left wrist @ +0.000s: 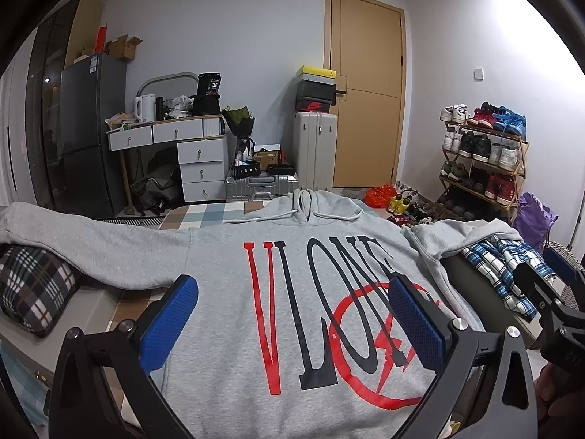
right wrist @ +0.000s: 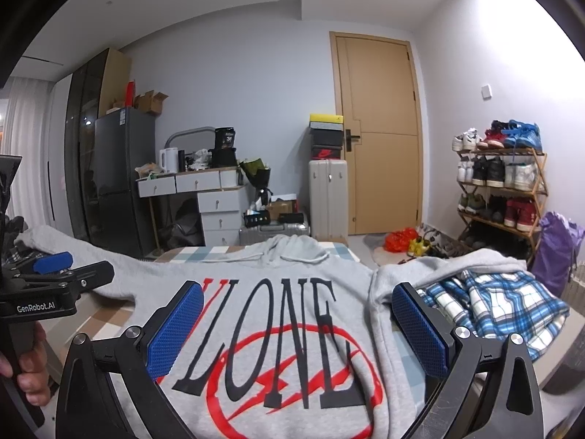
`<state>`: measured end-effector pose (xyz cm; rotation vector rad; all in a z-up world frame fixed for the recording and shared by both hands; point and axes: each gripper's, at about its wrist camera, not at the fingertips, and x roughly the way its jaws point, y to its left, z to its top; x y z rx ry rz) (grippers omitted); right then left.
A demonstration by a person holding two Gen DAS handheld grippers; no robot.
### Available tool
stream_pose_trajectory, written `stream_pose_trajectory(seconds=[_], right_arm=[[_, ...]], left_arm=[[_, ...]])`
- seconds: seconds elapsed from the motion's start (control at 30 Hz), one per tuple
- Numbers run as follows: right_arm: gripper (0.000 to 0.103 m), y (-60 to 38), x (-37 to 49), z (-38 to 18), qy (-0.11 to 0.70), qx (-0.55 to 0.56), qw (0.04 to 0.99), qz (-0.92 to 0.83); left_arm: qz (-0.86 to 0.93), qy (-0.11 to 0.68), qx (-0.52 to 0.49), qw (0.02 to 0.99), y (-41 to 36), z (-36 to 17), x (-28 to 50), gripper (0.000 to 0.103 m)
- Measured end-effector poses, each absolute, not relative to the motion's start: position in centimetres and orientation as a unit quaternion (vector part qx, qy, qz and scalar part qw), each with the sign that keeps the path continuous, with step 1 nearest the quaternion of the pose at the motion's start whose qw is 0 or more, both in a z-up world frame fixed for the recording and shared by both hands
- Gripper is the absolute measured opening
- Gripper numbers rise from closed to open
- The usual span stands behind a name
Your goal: Fold large clothes
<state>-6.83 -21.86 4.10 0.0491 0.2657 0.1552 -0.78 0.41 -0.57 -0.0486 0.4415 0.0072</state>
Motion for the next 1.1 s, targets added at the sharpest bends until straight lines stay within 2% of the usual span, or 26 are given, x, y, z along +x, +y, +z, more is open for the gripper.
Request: stream_pose_trajectory(seconds=[1.1], right_arm=[[0.103, -22.01, -6.79, 3.58, 0.150, 0.028, 0.985, 0.078]], left_arm=[[-0.003, 0.231, -0.018, 0.973, 0.36, -0.92, -0.46, 0.102]])
